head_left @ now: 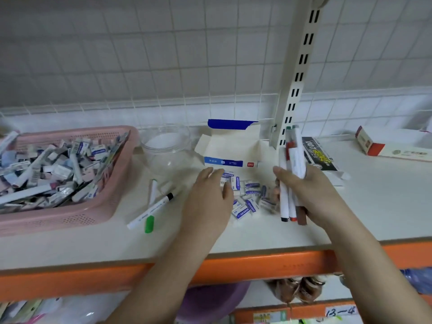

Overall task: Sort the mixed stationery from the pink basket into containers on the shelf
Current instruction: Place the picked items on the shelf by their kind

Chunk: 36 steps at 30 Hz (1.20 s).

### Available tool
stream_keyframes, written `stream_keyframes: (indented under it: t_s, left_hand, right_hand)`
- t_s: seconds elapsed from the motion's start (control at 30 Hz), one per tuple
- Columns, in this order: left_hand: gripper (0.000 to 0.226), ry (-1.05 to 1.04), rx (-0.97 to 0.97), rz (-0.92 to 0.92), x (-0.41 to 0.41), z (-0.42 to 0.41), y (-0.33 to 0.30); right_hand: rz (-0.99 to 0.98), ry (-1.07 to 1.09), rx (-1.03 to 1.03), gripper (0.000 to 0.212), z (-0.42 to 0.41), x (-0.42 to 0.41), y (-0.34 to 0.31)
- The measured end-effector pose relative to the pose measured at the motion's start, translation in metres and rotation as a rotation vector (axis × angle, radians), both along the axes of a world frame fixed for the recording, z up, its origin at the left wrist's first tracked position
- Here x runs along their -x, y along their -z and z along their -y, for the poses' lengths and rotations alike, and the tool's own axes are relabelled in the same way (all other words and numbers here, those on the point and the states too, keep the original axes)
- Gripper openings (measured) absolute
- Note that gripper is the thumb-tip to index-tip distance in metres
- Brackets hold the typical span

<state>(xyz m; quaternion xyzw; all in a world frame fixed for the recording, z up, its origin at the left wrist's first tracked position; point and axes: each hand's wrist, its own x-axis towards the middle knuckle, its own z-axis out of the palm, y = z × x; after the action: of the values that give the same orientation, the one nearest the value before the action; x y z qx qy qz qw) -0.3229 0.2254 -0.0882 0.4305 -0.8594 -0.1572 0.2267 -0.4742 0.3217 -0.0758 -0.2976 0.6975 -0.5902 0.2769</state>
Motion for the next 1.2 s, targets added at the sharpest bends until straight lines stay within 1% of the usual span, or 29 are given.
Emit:
stream_keyframes:
  t_s: [0.03, 0.07, 0.1, 0.17, 0.2, 0.23, 0.27, 0.33, 0.37, 0.4, 0.47, 0.5, 0.57, 0.6, 0.63, 0.67, 0.7, 0.73, 0.77, 0.8, 0.83, 0.87, 0.93, 1.03, 1.07, 1.13, 1.17, 1.2]
  left_hand:
    - [0.038, -0.060, 0.091, 0.022, -0.008, 0.004, -0.004]
    - [0.033, -0.139, 0.150, 0.097, -0.018, 0.010, -0.007]
    - [0.031, -0.223, 0.145, 0.205, -0.030, 0.017, -0.007]
    - [0.032, -0.343, 0.039, 0.398, -0.053, 0.030, -0.004]
    - [0.034, -0.375, -0.035, 0.445, -0.062, 0.034, 0.000]
    - [0.034, -0.390, -0.109, 0.456, -0.068, 0.035, 0.005]
    - [0.033, -0.387, -0.159, 0.426, -0.071, 0.035, 0.010]
    - [0.030, -0.380, -0.194, 0.349, -0.070, 0.034, 0.013]
    - [0.030, -0.385, -0.207, 0.332, -0.070, 0.034, 0.013]
    - [0.030, -0.392, -0.219, 0.353, -0.069, 0.036, 0.012]
    - [0.030, -0.437, -0.225, 0.462, -0.070, 0.032, 0.009]
    - [0.033, -0.465, -0.150, 0.514, -0.072, 0.033, 0.015]
    - [0.043, -0.449, -0.071, 0.727, -0.070, 0.030, 0.007]
    - [0.042, -0.418, -0.020, 0.783, -0.065, 0.024, -0.002]
    - [0.038, -0.339, -0.046, 0.771, -0.057, 0.018, -0.008]
    - [0.032, -0.261, -0.052, 0.674, -0.044, 0.012, -0.008]
    - [0.026, -0.191, -0.034, 0.449, -0.029, 0.007, -0.005]
    - [0.022, -0.093, -0.098, 0.219, -0.010, -0.002, -0.008]
    - [0.021, 0.001, -0.266, 0.017, 0.011, -0.010, -0.013]
    - [0.023, 0.103, -0.391, -0.128, 0.032, -0.020, -0.019]
    - [0.027, 0.188, -0.460, -0.218, 0.051, -0.028, -0.022]
    - [0.031, 0.258, -0.517, -0.273, 0.071, -0.038, -0.021]
    - [0.035, 0.401, -0.629, -0.309, 0.110, -0.064, -0.023]
    - [0.045, 0.600, -0.861, -0.315, 0.166, -0.115, -0.017]
    - [0.054, 0.647, -0.927, -0.316, 0.184, -0.134, -0.012]
    - [0.076, 0.702, -0.971, -0.293, 0.218, -0.171, -0.007]
    - [0.083, 0.727, -0.967, -0.289, 0.236, -0.190, -0.004]
    - [0.085, 0.759, -0.946, -0.278, 0.254, -0.209, -0.001]
  right_hand:
    - [0.148, 0.007, 0.111, 0.013, -0.003, -0.001, -0.003]
    - [0.211, 0.015, 0.169, 0.013, -0.005, -0.002, -0.005]
    - [0.200, 0.022, 0.174, 0.013, -0.009, -0.001, -0.005]
    - [0.166, 0.008, 0.158, 0.012, -0.013, -0.002, -0.002]
    - [0.178, -0.015, 0.154, 0.011, -0.013, -0.003, 0.000]
    - [0.202, -0.034, 0.151, 0.011, -0.013, -0.004, 0.002]
    - [0.221, -0.043, 0.149, 0.011, -0.012, -0.007, 0.005]
    - [0.217, -0.073, 0.146, 0.010, -0.008, -0.012, 0.008]
    - [0.207, -0.099, 0.148, 0.010, -0.005, -0.015, 0.009]
    - [0.206, -0.123, 0.153, 0.010, -0.002, -0.018, 0.010]
    - [0.247, -0.139, 0.172, 0.011, 0.003, -0.023, 0.011]
    - [0.281, -0.138, 0.182, 0.010, 0.005, -0.025, 0.011]
    - [0.347, -0.127, 0.201, 0.008, 0.009, -0.027, 0.009]
    - [0.371, -0.111, 0.209, 0.007, 0.010, -0.026, 0.009]
    - [0.382, -0.087, 0.214, 0.006, 0.010, -0.024, 0.009]
    - [0.380, -0.058, 0.214, 0.006, 0.010, -0.021, 0.008]
    - [0.365, -0.025, 0.214, 0.006, 0.009, -0.018, 0.008]
    - [0.342, 0.009, 0.211, 0.007, 0.005, -0.013, 0.007]
    - [0.323, 0.045, 0.208, 0.009, 0.000, -0.007, 0.006]
    - [0.319, 0.084, 0.205, 0.011, -0.008, 0.001, 0.005]
    - [0.320, 0.125, 0.204, 0.015, -0.018, 0.010, 0.003]
    - [0.319, 0.171, 0.206, 0.020, -0.030, 0.019, 0.001]
    - [0.298, 0.267, 0.219, 0.032, -0.057, 0.039, -0.003]
    - [0.281, 0.399, 0.246, 0.036, -0.104, 0.072, -0.006]
    - [0.281, 0.449, 0.221, 0.037, -0.123, 0.085, -0.006]
    - [0.292, 0.537, 0.159, 0.037, -0.162, 0.113, -0.006]
    - [0.298, 0.570, 0.144, 0.036, -0.184, 0.128, -0.004]
    - [0.305, 0.586, 0.148, 0.034, -0.205, 0.142, -0.003]
